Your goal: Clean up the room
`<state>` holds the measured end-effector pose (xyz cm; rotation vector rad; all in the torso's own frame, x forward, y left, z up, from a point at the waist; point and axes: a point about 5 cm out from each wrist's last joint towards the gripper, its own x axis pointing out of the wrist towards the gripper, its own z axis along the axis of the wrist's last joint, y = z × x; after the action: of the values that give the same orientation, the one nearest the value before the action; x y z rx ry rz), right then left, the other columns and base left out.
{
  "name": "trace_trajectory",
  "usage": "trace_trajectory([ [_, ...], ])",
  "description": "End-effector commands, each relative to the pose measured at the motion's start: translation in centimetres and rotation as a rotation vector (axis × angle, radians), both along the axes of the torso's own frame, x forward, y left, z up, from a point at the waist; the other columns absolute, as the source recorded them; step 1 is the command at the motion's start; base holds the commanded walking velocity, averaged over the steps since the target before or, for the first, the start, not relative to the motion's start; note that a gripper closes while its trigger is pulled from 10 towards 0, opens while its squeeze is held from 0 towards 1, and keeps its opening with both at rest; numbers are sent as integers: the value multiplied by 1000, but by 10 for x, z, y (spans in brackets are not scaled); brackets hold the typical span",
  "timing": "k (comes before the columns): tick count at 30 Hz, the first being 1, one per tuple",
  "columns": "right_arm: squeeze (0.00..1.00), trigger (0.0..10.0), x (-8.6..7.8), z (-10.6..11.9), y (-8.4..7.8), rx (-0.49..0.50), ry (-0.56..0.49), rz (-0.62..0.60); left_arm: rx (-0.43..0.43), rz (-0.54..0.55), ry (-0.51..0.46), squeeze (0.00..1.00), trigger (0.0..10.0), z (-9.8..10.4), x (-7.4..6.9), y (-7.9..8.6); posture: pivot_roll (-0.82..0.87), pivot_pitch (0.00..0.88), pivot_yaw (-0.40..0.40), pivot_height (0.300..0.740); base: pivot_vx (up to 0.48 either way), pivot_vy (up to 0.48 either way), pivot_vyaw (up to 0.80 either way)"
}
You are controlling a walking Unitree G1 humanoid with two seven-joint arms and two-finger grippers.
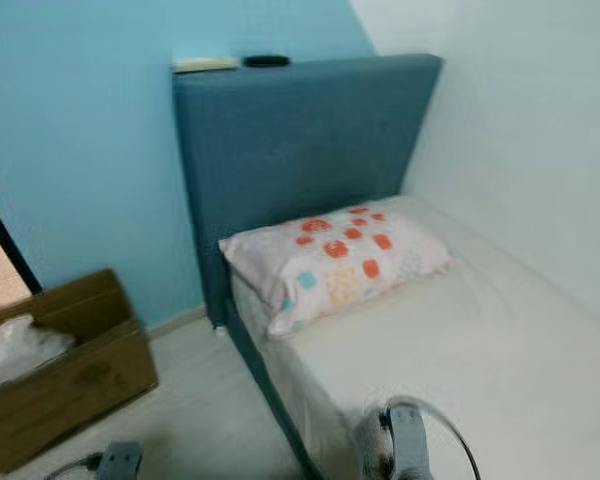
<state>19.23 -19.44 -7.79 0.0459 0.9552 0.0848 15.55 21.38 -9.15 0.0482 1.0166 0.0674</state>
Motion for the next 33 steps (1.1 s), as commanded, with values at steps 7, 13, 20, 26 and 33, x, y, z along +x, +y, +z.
trace_trajectory([
  [7,0,10000,37,21,13,43,-157,72,10,10,38,0,10000,-4,-12,5,221,0,-134,740,443,0,396],
  [13,0,10000,38,23,11,38,-165,90,8,5,30,0,10000,-3,-10,4,217,0,-128,740,446,0,0],
  [20,0,10000,38,27,-20,-233,-84,344,18,-13,60,0,10000,-4,-13,5,210,0,-127,740,109,-67,0],
  [26,0,10000,34,33,-56,-382,26,448,35,-1,66,0,10000,-5,-15,7,205,0,-129,740,0,-462,0],
  [33,0,10000,18,36,-81,-314,211,552,11,10,80,0,10000,-7,-20,4,203,0,-129,740,0,-64,0],
])
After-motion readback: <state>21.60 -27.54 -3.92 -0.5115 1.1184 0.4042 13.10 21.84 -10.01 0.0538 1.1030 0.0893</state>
